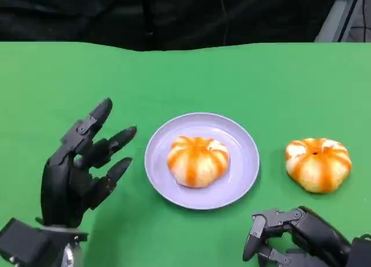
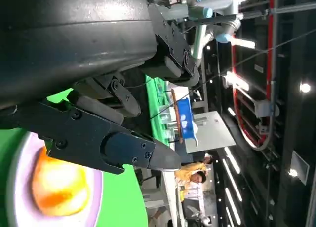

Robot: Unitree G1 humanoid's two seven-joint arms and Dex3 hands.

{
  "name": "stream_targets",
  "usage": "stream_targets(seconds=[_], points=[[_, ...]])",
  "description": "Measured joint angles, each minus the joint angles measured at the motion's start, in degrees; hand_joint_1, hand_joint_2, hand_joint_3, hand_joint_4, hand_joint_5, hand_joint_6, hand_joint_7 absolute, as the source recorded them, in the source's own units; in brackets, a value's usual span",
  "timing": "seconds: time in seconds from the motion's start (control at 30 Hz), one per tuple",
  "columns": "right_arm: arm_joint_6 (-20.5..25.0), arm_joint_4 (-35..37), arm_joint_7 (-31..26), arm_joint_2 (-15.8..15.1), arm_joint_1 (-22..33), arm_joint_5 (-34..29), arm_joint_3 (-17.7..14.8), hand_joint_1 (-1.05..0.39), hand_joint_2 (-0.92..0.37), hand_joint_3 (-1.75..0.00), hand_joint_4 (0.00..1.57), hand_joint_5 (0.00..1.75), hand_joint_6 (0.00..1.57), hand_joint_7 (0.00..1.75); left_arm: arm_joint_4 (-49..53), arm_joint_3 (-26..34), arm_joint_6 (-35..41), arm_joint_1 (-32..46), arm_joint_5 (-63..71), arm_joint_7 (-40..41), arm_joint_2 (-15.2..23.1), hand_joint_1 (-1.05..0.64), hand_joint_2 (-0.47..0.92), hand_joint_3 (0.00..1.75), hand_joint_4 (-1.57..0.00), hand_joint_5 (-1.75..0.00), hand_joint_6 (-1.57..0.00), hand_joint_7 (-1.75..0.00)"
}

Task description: Grasp the bread from the table and place it into the plate.

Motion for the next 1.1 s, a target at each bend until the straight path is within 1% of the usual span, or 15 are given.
stream_targets(seconds=[0.27, 0.4, 0.57, 0.83, 1.07, 1.1], points=[[0.03, 0.00, 0.47, 0.00, 0.00, 0.24, 0.00, -0.08, -0.92, -0.46, 0.70, 1.58, 0.79, 1.08, 0.04, 2.03, 0.01, 0.85, -3.99, -6.07, -0.73, -0.49, 0.92, 0.12, -0.85, -0.04, -0.55, -0.02], [0.03, 0.00, 0.46, 0.00, 0.00, 0.24, 0.00, -0.08, -0.92, -0.46, 0.70, 1.58, 0.79, 1.08, 0.08, 2.80, 0.02, 1.10, -4.38, -7.45, -1.04, -0.50, 0.92, 0.11, -0.87, -0.04, -0.58, -0.03], [0.35, -0.16, 0.47, -0.12, 0.01, 0.25, -0.01, -0.07, -0.92, -0.46, 0.71, 1.58, 0.79, 1.08, 3.04, 3.74, -0.33, 2.77, -4.30, -9.68, -1.34, -0.49, 0.92, 0.11, -0.87, -0.04, -0.61, -0.03], [0.37, -0.51, 0.48, -0.24, 0.01, 0.36, -0.12, -0.08, -0.92, -0.47, 0.71, 1.59, 0.79, 1.08, 6.70, 5.03, -3.18, 4.28, -3.46, -10.57, -1.57, -0.51, 0.92, 0.11, -0.89, -0.04, -0.64, -0.03], [0.36, -0.52, 0.49, -0.50, 0.02, 0.37, -0.15, -0.08, -0.92, -0.47, 0.71, 1.59, 0.79, 1.07, 7.03, 5.27, -4.30, 5.97, -0.60, -9.27, -1.83, -0.50, 0.92, 0.10, -0.93, -0.05, -0.67, -0.03], [0.36, -0.52, 0.49, -0.50, 0.02, 0.38, -0.15, -0.08, -0.92, -0.47, 0.71, 1.59, 0.80, 1.07, 7.05, 5.29, -4.54, 6.05, -0.18, -8.86, -1.83, -0.48, 0.92, 0.09, -0.94, -0.05, -0.71, -0.04]])
